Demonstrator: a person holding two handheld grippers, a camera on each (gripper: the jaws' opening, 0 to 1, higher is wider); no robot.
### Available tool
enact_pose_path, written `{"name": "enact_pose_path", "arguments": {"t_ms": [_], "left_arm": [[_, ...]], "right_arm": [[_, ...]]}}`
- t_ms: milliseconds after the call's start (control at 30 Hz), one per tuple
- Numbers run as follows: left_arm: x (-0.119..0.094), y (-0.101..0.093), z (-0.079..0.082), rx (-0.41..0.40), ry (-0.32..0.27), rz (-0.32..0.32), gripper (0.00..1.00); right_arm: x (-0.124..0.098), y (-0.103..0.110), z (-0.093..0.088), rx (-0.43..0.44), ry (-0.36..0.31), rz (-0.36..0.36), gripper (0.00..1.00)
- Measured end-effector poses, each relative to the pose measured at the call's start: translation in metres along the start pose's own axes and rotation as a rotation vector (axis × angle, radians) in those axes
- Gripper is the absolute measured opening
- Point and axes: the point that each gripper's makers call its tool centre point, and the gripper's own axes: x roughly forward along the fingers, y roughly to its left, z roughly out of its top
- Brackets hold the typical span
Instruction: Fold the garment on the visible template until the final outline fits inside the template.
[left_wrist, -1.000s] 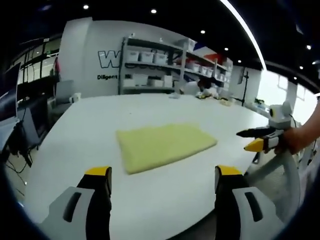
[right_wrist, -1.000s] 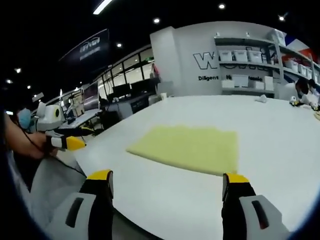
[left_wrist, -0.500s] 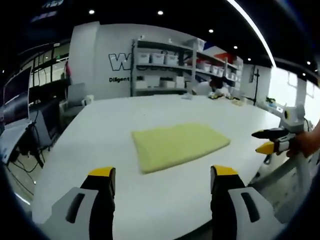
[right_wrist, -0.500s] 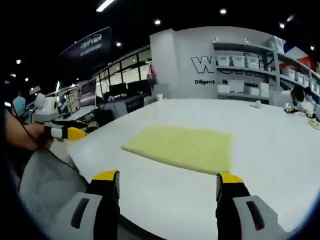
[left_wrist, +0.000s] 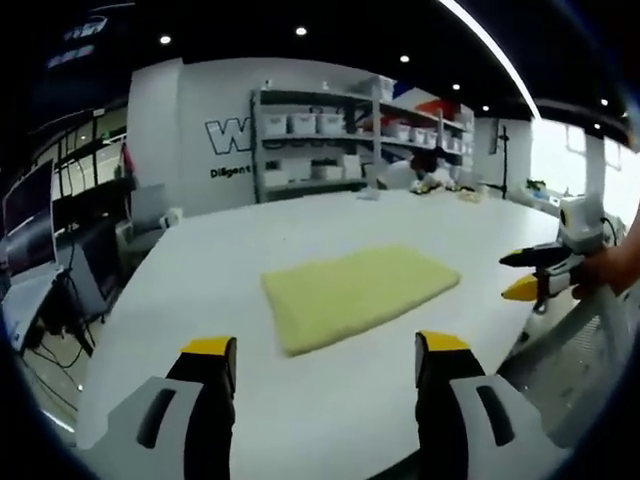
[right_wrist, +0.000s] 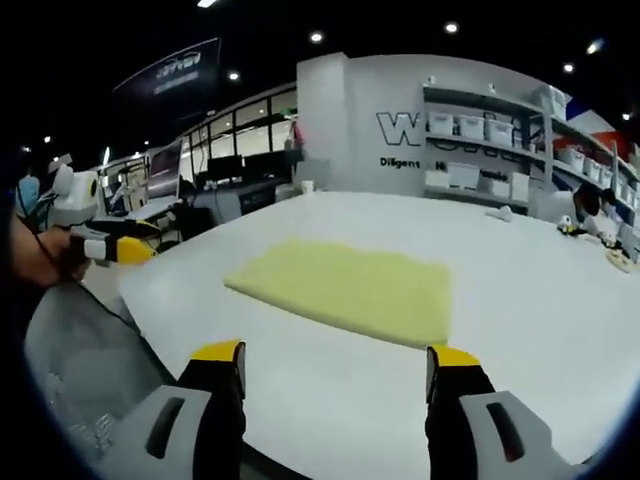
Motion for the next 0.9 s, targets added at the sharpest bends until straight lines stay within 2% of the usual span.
{"name": "enact_pose_path", "arguments": {"t_ms": [200, 433, 467, 500, 533, 567, 733, 833, 900], "left_arm": [[0.006, -0.007, 0.005, 0.037, -0.01, 0.005, 0.71], [0.019, -0.018, 0.017, 0.06, -0.04, 0.004, 0.68], [0.021, -0.022, 0.018, 0.063, -0.05, -0.004, 0.68], [0.022, -0.026, 0.013, 0.111, -0.025, -0.024, 0.67], [0.021, -0.027, 0.011, 0.113, -0.01, -0.023, 0.66], [0.021, -0.028, 0.014, 0.11, -0.029, -0.024, 0.63], [0.019, -0.021, 0.017, 0.082, -0.045, 0.002, 0.63], [0.02, -0.027, 0.014, 0.098, -0.037, -0.009, 0.63], [0.019, -0.028, 0.018, 0.109, -0.049, -0.008, 0.62]], "right_arm": [[0.004, -0.013, 0.003, 0.007, -0.002, -0.021, 0.69], [0.011, -0.043, 0.004, -0.043, 0.025, -0.075, 0.67], [0.01, -0.041, 0.0, -0.049, 0.018, -0.072, 0.67], [0.008, -0.034, -0.018, -0.071, 0.117, -0.045, 0.66], [0.008, -0.037, -0.018, -0.108, 0.132, -0.055, 0.65], [0.01, -0.038, -0.008, -0.097, 0.077, -0.066, 0.64], [0.008, -0.037, -0.008, -0.099, 0.072, -0.057, 0.65], [0.008, -0.036, -0.009, -0.098, 0.071, -0.054, 0.65], [0.008, -0.035, -0.009, -0.104, 0.069, -0.05, 0.65]]}}
